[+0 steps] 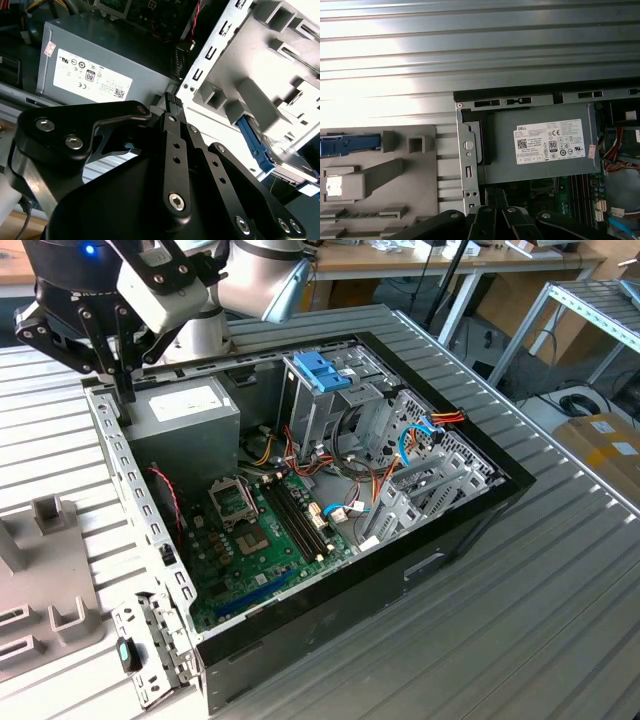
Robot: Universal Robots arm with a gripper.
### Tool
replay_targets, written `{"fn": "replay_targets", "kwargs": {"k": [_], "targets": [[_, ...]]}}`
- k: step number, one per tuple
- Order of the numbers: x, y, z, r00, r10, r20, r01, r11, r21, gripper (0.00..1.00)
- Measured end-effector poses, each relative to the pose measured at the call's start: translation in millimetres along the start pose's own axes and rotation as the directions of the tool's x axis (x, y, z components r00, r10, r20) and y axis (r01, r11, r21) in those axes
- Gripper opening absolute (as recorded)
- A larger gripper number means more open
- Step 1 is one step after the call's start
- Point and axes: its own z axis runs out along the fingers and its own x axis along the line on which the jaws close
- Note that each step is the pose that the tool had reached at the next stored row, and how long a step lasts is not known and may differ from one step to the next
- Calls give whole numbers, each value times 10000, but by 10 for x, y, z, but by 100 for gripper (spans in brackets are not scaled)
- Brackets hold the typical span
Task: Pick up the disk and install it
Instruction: 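Reach for the disk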
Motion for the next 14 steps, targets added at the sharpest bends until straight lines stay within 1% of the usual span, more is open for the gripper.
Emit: {"fn": "replay_targets", "kwargs": {"k": [14], "targets": [[38, -3, -1, 10000, 0, 0, 0, 10000, 3, 11]]}}
